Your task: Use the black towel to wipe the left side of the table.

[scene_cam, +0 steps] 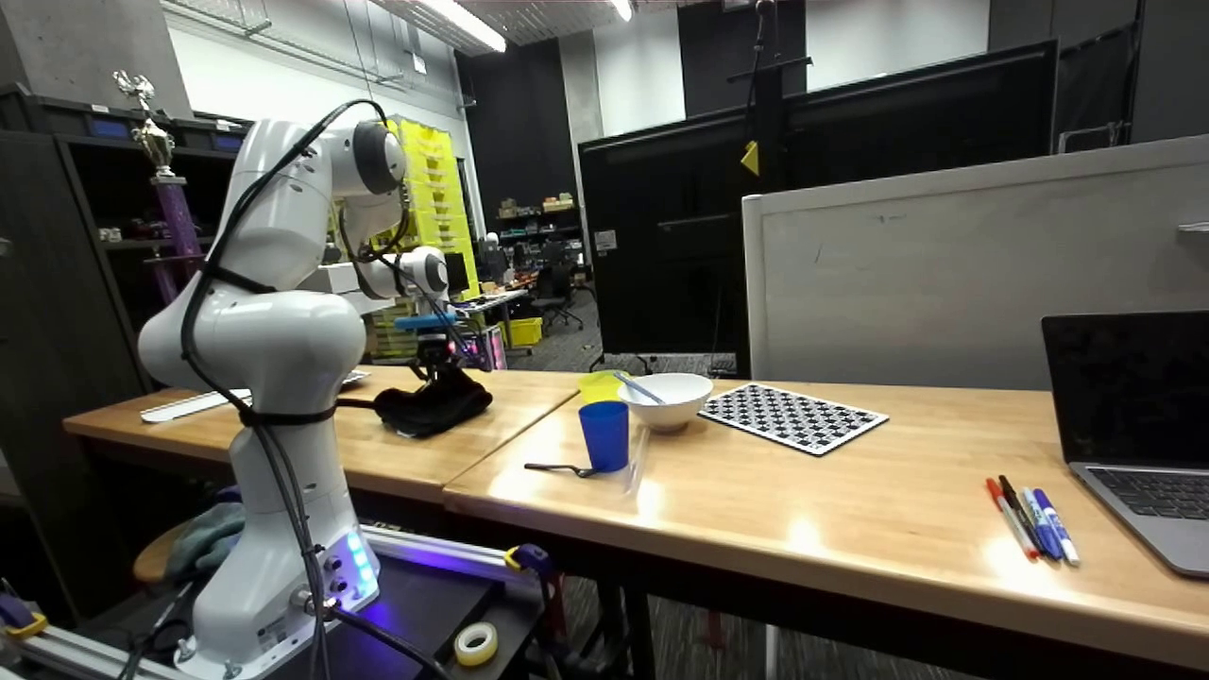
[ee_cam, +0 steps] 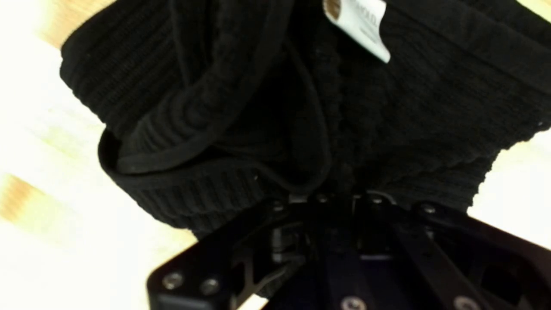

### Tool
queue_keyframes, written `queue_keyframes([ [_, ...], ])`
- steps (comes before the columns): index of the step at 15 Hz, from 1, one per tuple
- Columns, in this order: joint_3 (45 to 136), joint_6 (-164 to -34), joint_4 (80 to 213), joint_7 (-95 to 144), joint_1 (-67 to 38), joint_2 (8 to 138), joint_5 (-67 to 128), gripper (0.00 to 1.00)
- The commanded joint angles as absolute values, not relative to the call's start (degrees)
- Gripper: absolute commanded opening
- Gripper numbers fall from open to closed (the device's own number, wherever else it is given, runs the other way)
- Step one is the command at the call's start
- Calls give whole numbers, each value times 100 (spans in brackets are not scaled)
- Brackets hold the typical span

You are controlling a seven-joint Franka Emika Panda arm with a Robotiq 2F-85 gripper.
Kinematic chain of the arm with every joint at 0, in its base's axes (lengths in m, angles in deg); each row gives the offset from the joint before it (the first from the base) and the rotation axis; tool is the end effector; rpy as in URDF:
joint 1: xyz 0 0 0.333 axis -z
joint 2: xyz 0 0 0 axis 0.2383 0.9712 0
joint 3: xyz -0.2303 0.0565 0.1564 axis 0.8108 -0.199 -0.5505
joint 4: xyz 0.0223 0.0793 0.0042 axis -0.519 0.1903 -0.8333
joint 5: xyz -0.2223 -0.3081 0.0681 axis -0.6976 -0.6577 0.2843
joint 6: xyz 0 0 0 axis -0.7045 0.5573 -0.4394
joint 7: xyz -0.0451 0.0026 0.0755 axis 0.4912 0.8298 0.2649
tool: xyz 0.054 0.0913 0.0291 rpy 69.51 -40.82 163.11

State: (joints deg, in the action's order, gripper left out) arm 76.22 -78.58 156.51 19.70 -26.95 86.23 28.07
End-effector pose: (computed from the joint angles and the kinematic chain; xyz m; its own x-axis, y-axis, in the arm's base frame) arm 0.5508 0.2289 0.2181 0.8536 0.4242 -0.3023 0.4376 -0.8988 -0.0258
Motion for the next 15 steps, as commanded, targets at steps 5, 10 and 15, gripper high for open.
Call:
queue_keyframes([
  [5,7560,-7348,15021,2040,-2965,8955,2886,3],
  [10,7594,-7311,14804,2005,-3060,9049,2764,3],
  [15,7517,-6950,14392,1832,-3107,9249,2826,3],
])
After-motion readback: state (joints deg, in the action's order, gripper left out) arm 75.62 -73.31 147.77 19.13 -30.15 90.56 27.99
